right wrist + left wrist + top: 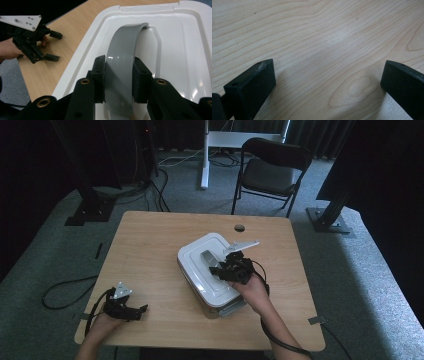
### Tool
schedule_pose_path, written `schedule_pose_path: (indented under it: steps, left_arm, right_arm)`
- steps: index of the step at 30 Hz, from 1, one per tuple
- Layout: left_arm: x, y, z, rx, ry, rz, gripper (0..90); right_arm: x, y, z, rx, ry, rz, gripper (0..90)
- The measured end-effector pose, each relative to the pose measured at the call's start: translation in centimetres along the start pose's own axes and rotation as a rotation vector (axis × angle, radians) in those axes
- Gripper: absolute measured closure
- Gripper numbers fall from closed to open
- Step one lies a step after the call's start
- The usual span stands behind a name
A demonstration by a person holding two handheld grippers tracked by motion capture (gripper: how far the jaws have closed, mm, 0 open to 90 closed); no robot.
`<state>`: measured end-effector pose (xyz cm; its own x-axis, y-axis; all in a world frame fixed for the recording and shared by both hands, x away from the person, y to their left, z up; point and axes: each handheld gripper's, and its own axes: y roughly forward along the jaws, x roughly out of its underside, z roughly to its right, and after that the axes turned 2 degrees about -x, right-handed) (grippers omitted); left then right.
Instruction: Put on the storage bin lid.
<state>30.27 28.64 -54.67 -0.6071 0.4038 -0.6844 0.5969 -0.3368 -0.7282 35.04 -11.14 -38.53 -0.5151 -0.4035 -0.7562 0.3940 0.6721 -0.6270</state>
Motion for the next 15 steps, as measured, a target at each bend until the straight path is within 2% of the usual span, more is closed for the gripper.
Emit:
schedule_pose_path:
  steps: [9, 15]
  left_arm:
    - [0.0, 0.0, 0.0, 0.0, 0.0, 0.0, 0.2]
    - [0.0, 0.0, 0.0, 0.001, 0.0, -0.001, 0.2]
  right_arm:
    - [0.5, 0.9, -0.4, -0.016, -0.004, -0.018, 68.2]
    - [0.9, 1.1, -0.2, -0.029, 0.011, -0.017, 68.1]
